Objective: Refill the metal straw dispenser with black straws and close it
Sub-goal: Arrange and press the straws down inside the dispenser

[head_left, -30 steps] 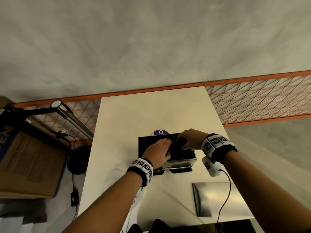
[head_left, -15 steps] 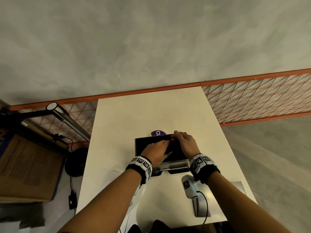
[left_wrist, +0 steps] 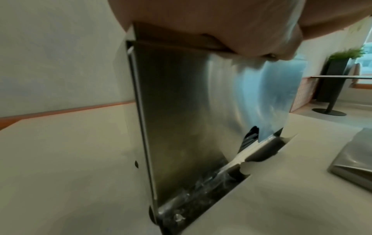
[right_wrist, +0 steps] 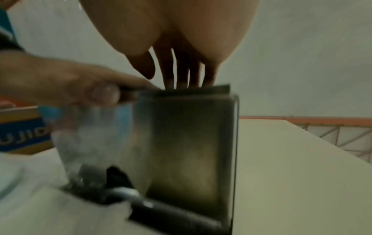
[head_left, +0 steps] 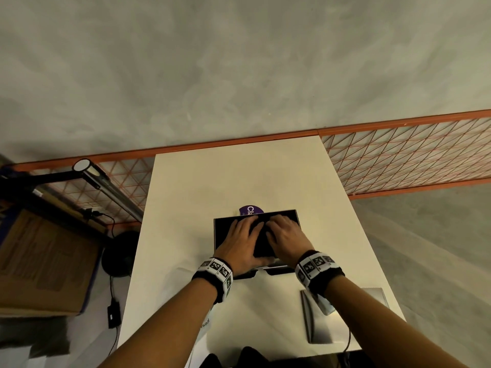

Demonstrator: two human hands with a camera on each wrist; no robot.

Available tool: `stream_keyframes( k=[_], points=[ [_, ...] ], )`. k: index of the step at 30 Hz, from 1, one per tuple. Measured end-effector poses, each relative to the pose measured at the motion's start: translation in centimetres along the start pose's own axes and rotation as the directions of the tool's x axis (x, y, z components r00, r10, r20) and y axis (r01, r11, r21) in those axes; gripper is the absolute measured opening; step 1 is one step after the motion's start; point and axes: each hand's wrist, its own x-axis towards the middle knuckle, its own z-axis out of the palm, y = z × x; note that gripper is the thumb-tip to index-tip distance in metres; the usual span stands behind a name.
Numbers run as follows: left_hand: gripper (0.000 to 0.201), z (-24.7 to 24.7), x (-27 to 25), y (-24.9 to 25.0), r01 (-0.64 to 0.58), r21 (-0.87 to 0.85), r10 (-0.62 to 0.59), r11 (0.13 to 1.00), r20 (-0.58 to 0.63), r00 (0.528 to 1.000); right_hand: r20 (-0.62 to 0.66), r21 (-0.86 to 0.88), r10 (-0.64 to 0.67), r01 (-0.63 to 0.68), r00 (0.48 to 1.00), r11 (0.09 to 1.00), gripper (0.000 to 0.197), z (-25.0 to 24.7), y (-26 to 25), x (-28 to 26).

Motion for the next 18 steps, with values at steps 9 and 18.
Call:
stream_keyframes(
  k=[9, 18],
  points=[
    [0.120, 0.4, -1.2, 1.1, 0.094, 0.052, -0.101, 0.994, 0.165, 0.981, 0.294, -0.289, 0.024, 0.065, 0.955, 0.955, 0.038, 2.1, -0.8, -2.5],
    [0.085, 0.0, -1.5, 1.6, 0.089, 0.027, -0.092, 0.996, 0.133, 0.987, 0.118, -0.210, 0.054, -0.028, 0.992, 0.977, 0.024, 2.5, -1.9, -1.5]
  ],
)
